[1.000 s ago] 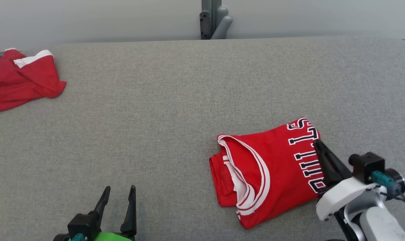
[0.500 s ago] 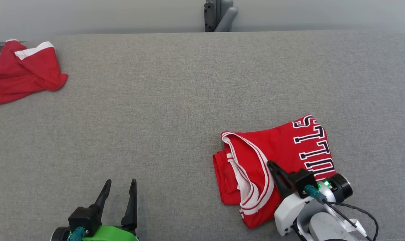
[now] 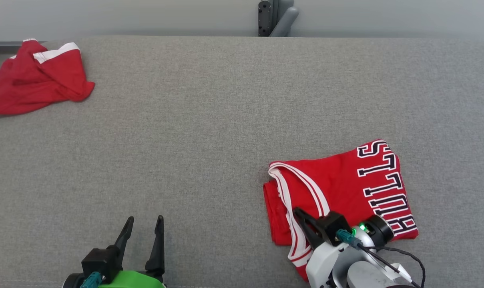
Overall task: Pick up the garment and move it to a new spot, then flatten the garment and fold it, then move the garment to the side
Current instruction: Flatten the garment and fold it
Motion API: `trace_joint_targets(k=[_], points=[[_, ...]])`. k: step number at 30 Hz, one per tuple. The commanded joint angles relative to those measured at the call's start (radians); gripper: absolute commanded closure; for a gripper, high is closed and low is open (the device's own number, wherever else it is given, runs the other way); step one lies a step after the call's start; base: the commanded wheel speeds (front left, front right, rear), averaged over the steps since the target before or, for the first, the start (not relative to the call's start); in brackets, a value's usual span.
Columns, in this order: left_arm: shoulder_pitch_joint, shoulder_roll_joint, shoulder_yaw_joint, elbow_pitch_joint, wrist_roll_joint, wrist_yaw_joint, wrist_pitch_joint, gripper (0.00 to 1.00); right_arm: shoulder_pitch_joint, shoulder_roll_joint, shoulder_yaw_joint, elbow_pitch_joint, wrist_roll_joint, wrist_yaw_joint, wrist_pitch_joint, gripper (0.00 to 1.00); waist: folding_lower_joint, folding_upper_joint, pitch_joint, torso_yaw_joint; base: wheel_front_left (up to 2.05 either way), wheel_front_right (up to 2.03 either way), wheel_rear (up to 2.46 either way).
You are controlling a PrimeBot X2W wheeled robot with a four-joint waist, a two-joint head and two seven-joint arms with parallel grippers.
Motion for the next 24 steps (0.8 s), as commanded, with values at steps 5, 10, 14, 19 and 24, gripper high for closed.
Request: trace_joint_targets(k=[5,10,14,19,24], points=[[-0.018,0.002,0.002,0.01,-0.01,-0.002,0.0,0.0,-0.022,0.0,0.101,0.039,0.063,-0.001,-0.002,1.0,0.0,0.0,-0.002,0.01,0.0,0.0,0.0],[-0.008,0.002,0.007,0.011,-0.012,-0.002,0.0,0.0,-0.034,0.0,0.145,0.01,0.107,-0.001,-0.002,1.0,0.0,0.0,-0.008,0.009,0.0,0.0,0.0],[0.003,0.002,0.01,0.011,-0.008,-0.002,0.0,0.0,-0.041,-0.001,0.169,-0.019,0.138,-0.001,-0.002,1.0,0.0,0.0,-0.013,-0.002,0.0,0.0,0.0],[0.014,0.002,0.017,0.006,-0.009,-0.002,0.0,0.0,-0.03,0.0,0.154,-0.105,0.157,-0.001,-0.003,1.0,0.0,0.0,-0.031,-0.018,0.0,0.0,0.0],[0.041,0.002,0.041,-0.027,-0.006,0.002,0.0,0.0,0.037,-0.006,0.047,-0.266,0.096,-0.001,-0.002,0.52,0.0,0.0,-0.071,-0.035,0.0,0.0,0.0]])
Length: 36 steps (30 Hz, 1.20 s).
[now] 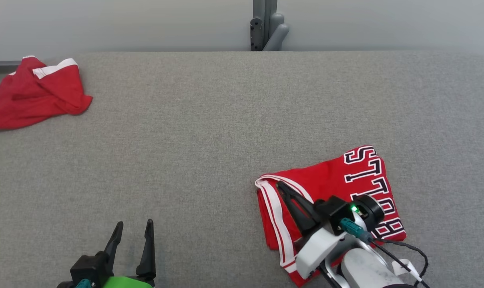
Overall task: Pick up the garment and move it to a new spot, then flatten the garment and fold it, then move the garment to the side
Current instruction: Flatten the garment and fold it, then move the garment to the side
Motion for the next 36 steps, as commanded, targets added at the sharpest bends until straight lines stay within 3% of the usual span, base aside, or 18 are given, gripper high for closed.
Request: trace_joint_targets(k=[1,2,11,18,31,36], points=[[0.023,0.002,0.011,-0.016,0.003,0.005,0.0,0.0,0.048,-0.017,-0.052,-0.054,-0.043,0.0,-0.003,0.13,-0.0001,0.0,-0.031,-0.017,0.0,0.0,0.0],[0.032,0.002,0.014,-0.02,0.005,0.005,0.0,0.0,0.07,-0.026,-0.082,-0.084,-0.059,0.0,-0.003,0.0,-0.0001,0.0,-0.041,-0.02,0.0,0.0,0.0],[0.088,0.002,0.027,-0.045,0.0,0.012,0.0,0.0,0.282,-0.064,-0.354,-0.28,-0.115,-0.001,-0.002,0.0,-0.0001,0.0,-0.102,-0.035,0.0,0.0,0.0],[0.119,0.002,0.031,-0.042,0.02,0.006,0.0,0.0,0.423,-0.041,-0.548,-0.286,-0.133,-0.001,-0.003,0.0,-0.0001,0.0,-0.134,-0.032,0.0,0.0,0.0],[0.133,0.002,0.056,-0.049,0.046,0.001,0.0,0.0,0.446,-0.03,-0.613,-0.194,-0.159,-0.001,-0.003,0.0,-0.0001,0.0,-0.154,-0.033,0.0,0.0,0.0],[0.114,0.002,0.05,-0.062,0.045,0.0,0.0,0.0,0.425,-0.042,-0.57,-0.158,-0.112,-0.001,-0.002,0.0,-0.0001,0.0,-0.157,-0.016,0.0,0.0,0.0]])
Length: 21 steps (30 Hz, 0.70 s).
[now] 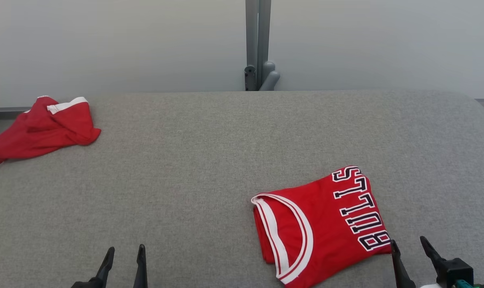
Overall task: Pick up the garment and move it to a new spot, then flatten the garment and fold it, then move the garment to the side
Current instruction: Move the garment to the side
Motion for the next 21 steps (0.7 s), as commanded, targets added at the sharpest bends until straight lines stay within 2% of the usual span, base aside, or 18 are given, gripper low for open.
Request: trace_joint_targets(k=[1,3,5,10,11,13,15,21], points=[[-0.012,0.002,-0.004,-0.009,-0.004,-0.002,0.0,0.0,-0.025,-0.008,0.018,0.015,0.043,-0.001,-0.002,0.0,0.0,0.0,0.0,0.01,0.0,0.0,0.0],[-0.015,0.002,-0.01,-0.016,-0.013,-0.002,0.0,0.0,-0.054,-0.031,0.057,0.05,0.11,-0.001,0.0,0.0,0.0,0.0,0.002,0.017,0.0,0.0,0.0],[-0.018,0.002,-0.019,-0.026,-0.016,-0.003,0.0,0.0,-0.111,-0.071,0.122,0.062,0.202,-0.001,0.059,0.0,0.0,0.0,0.009,0.022,0.0,0.0,0.0],[-0.029,0.002,-0.046,-0.038,-0.023,-0.003,0.0,0.0,-0.241,-0.213,0.213,0.031,0.427,-0.001,0.365,0.0,0.0,0.0,0.028,0.043,0.0,0.0,0.0],[-0.029,0.002,-0.046,-0.038,-0.023,-0.003,0.0,0.0,-0.241,-0.213,0.213,0.031,0.427,-0.001,0.365,0.0,0.0,0.0,0.028,0.043,0.0,0.0,0.0],[-0.033,0.002,-0.05,-0.037,-0.026,-0.003,0.0,0.0,-0.286,-0.261,0.244,0.03,0.487,-0.001,0.494,0.0,0.0,0.0,0.039,0.051,0.0,0.0,0.0],[-0.036,0.002,-0.057,-0.028,-0.032,-0.003,0.0,0.0,-0.337,-0.299,0.265,0.037,0.527,-0.001,0.578,0.0,0.0,0.0,0.055,0.058,0.0,0.0,0.0],[-0.095,0.002,-0.086,-0.011,-0.046,-0.003,0.0,0.0,-0.45,-0.345,0.318,0.133,0.577,-0.001,0.658,0.0,0.0,0.0,0.131,0.094,0.0,0.0,0.0]])
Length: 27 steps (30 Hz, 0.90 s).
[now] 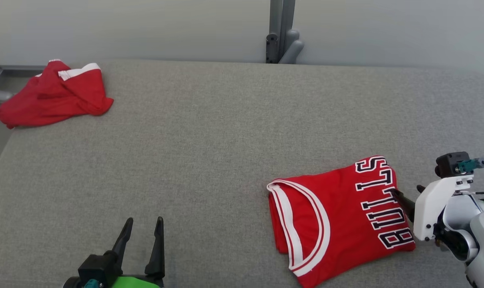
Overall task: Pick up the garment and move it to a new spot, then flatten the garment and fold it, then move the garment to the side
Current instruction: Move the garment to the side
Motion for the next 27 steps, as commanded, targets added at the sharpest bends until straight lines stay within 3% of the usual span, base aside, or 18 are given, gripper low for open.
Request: trace_joint_targets(k=[1,10,11,12,19,27], points=[[-0.011,0.002,-0.003,0.005,-0.006,-0.002,0.0,0.0,-0.019,-0.008,0.001,0.015,0.0,-0.001,0.006,0.0,0.0,0.0,0.04,0.029,0.0,0.0,0.0],[-0.072,0.002,-0.035,0.006,-0.023,-0.002,0.0,0.0,-0.095,0.002,0.081,0.149,0.159,-0.001,0.082,0.0,0.0,0.0,0.105,0.061,0.0,0.0,0.0],[-0.077,0.002,-0.034,0.006,-0.022,-0.002,0.0,0.0,-0.101,-0.004,0.092,0.155,0.169,-0.001,0.083,0.36,0.0,0.0,0.109,0.06,0.0,0.0,0.0],[-0.08,0.002,-0.033,0.005,-0.021,-0.002,0.0,0.0,-0.106,-0.005,0.099,0.163,0.184,-0.001,0.084,0.97,0.0,0.0,0.112,0.059,0.0,0.0,0.0],[-0.1,0.003,-0.026,-0.002,0.001,-0.002,0.0,0.0,-0.2,-0.055,0.133,0.141,0.269,-0.001,0.056,1.0,0.0,0.0,0.144,0.026,0.0,0.0,0.0],[-0.139,0.018,-0.019,-0.043,0.014,-0.001,0.0,0.0,-0.386,-0.151,0.112,0.206,0.238,-0.001,0.039,1.0,0.0,0.0,0.214,-0.078,0.0,0.0,0.0]])
